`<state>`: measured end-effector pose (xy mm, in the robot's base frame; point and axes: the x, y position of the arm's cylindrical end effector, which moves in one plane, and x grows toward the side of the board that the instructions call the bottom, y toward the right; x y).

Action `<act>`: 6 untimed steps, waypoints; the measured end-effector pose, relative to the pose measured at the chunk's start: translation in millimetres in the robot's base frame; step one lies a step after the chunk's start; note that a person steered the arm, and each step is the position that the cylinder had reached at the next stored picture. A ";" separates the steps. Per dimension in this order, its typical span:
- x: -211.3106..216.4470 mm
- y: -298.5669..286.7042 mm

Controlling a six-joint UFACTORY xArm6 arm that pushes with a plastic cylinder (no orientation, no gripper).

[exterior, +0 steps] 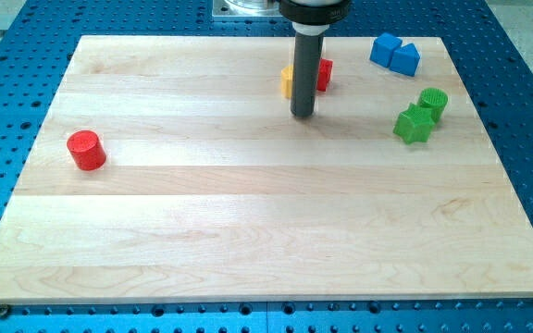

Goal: Separate the green blocks on the board

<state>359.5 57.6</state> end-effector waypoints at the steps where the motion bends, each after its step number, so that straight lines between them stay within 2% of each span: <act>1: 0.7 11.6; 2: -5.5 66.7; 3: -29.9 139.7; 4: -32.9 215.2; 5: -2.7 174.9; 6: 15.0 62.7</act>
<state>374.5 120.2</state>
